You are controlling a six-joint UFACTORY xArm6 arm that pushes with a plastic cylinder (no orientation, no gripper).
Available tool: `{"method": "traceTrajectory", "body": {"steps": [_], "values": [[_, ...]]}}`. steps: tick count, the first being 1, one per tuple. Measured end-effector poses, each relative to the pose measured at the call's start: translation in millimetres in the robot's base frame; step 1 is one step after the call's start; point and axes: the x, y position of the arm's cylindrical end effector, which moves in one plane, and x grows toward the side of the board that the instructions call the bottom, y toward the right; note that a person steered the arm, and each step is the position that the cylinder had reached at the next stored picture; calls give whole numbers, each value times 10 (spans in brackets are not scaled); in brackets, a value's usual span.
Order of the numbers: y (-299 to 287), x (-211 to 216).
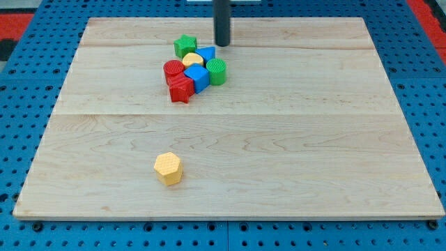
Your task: Move the yellow hexagon diagonally to the bottom left of the red star
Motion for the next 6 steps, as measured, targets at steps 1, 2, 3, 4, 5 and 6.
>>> {"method": "traceTrajectory", "body": {"steps": [1, 2, 3, 4, 5, 6], "values": [[990, 357], [1243, 1341], [891, 2176], [175, 2999], [-1013, 3214], [-1983, 2909]]}}
